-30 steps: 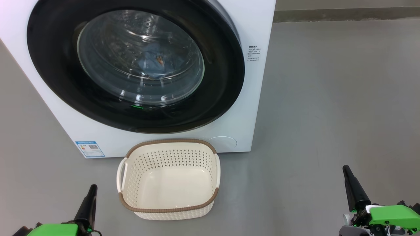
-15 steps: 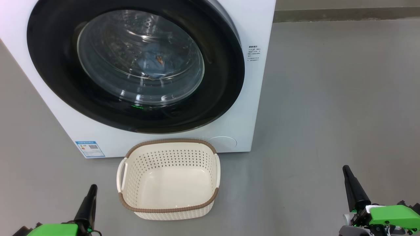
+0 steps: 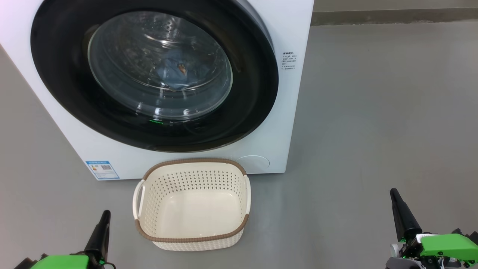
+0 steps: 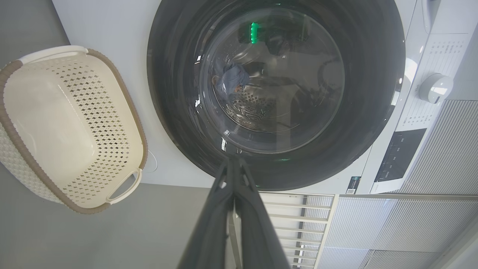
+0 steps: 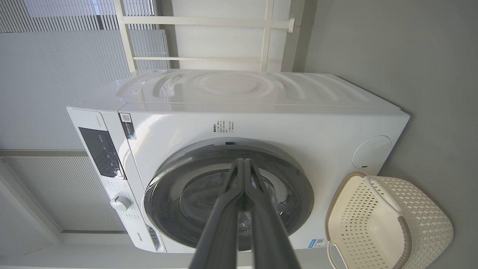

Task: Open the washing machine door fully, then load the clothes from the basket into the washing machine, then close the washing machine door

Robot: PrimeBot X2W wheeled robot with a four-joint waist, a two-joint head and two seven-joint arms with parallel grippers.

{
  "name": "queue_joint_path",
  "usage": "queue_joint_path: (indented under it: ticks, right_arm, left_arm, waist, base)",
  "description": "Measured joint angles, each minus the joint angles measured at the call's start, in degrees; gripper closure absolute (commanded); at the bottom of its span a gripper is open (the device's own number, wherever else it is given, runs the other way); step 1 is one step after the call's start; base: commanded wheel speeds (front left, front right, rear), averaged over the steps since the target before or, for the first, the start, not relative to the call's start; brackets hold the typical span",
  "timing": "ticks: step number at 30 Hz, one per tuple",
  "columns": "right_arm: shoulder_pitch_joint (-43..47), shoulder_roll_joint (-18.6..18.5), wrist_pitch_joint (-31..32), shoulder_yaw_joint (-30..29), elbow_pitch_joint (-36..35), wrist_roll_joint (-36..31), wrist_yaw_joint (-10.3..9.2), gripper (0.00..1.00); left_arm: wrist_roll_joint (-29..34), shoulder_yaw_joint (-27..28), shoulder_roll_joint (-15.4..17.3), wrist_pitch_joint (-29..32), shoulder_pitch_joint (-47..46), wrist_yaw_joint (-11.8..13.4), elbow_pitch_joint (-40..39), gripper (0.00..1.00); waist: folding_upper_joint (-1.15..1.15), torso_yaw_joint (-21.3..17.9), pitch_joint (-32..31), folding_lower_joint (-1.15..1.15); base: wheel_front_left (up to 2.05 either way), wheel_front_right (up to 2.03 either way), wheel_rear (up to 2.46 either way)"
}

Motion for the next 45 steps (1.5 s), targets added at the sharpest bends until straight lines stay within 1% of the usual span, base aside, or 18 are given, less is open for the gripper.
queue_joint_path:
  ticks: [45]
  right_arm:
    - [0.0,0.0,0.0,0.0,0.0,0.0,0.0,1.0]
  left_arm:
    - [0.0,-0.01,0.0,0.0,0.0,0.0,0.0,1.0]
  waist:
    - [0.0,0.0,0.0,0.0]
  base:
    - [0.0,0.0,0.0]
